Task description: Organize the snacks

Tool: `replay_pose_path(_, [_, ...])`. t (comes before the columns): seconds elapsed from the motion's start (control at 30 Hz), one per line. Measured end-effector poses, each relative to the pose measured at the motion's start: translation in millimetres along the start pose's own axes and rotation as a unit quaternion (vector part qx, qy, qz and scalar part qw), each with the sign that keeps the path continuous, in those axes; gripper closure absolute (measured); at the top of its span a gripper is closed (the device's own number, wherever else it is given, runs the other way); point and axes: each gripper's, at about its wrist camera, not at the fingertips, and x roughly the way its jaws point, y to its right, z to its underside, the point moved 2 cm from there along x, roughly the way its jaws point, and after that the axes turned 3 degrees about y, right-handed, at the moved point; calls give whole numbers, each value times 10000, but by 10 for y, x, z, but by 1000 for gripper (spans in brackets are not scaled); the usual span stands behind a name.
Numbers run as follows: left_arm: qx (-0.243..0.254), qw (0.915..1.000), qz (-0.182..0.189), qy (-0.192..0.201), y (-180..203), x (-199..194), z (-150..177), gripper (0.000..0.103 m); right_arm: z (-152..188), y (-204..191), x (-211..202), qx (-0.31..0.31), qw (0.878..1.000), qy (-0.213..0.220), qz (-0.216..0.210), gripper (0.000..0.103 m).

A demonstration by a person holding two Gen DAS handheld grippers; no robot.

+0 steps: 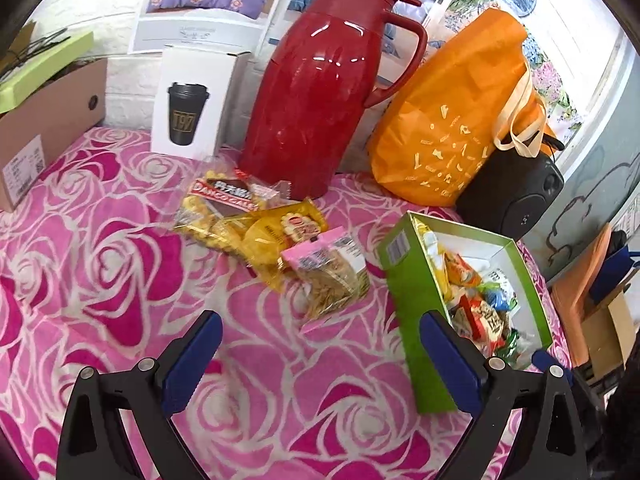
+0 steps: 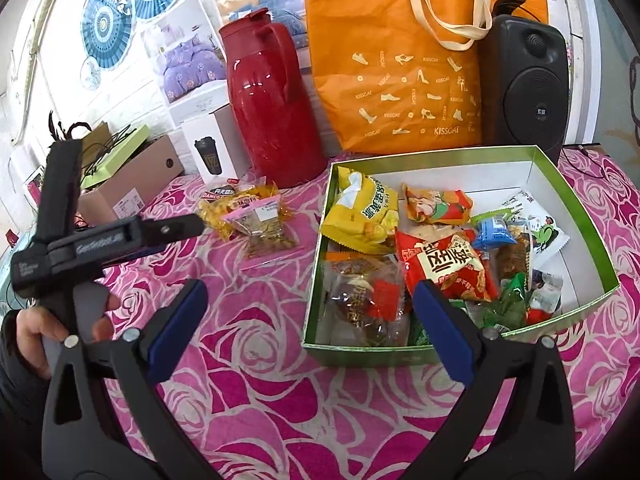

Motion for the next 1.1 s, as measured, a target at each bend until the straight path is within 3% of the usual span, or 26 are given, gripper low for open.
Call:
replay_pose_path(0.13, [-160, 9997, 18, -159, 52, 319, -57, 14, -1, 92, 28, 36, 9999, -70, 148, 1])
replay_pose_path(0.27, [-149, 9993, -209, -284, 82, 638, -93, 26, 4, 164, 58, 89, 9996, -126, 228, 1])
replay_pose_path(0.3, [-137, 9991, -199, -347, 84, 714, -95, 43, 7, 167, 65, 95, 9996, -132, 238, 1])
replay_pose_path(0.33, [-109, 9989, -136, -440, 82, 767, -90, 69, 8, 172, 73, 99, 9996, -143, 236, 1])
replay_pose_path(0.37, [-110, 9986, 43, -513, 82, 796, -82, 77, 9, 170, 82, 100, 9996, -153, 215, 1])
replay_pose_path(0.53, [143, 9973, 361, -619, 33, 597, 63, 83, 29, -10, 156, -90, 9997, -219, -61, 6])
replay_pose_path(0.63, [34, 9952, 610, -760, -60, 393, 195, 85, 70, -179, 210, -260, 9988, -303, -283, 10])
replay_pose_path(0.9, [113, 9961, 439, -761, -388, -144, 475, 83, 166, -583, 324, -624, 9945, -468, -706, 18])
replay_pose_path(0.97, [97, 9973, 404, -607, -461, -262, 475, 77, 178, -656, 340, -672, 9934, -513, -771, 20])
replay_pose_path(1.03, [21, 9984, 373, -414, -547, -396, 477, 55, 197, -732, 334, -784, 9921, -539, -821, 20])
replay_pose_path(1.1, [-75, 9990, 332, -276, -638, -489, 462, 51, 214, -819, 347, -852, 9906, -571, -902, 20])
